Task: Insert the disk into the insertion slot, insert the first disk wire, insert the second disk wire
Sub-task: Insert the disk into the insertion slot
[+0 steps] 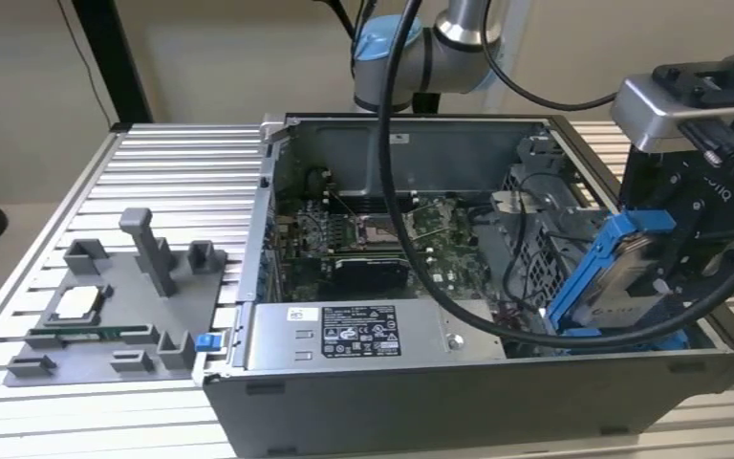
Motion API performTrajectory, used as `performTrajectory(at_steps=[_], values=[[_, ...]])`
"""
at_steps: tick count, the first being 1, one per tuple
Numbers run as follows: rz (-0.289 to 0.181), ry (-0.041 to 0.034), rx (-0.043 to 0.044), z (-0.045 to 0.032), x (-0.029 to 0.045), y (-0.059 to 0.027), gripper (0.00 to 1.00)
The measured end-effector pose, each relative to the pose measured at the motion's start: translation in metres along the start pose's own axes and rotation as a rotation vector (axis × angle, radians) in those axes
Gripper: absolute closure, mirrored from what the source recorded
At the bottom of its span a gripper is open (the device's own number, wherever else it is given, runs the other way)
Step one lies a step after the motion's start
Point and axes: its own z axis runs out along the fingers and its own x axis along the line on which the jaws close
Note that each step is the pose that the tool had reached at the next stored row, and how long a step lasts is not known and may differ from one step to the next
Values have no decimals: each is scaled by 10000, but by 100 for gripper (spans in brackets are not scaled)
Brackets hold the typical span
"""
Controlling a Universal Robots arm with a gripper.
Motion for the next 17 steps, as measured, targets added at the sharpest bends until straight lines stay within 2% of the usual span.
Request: performTrajectory(at_steps=[8, 15, 16, 17], values=[[0, 0, 0, 141, 9, 2, 100], [1, 1, -3, 150, 9, 3, 100], [1, 2, -2, 150, 9, 3, 0], [2, 2, 0, 150, 9, 3, 0]])
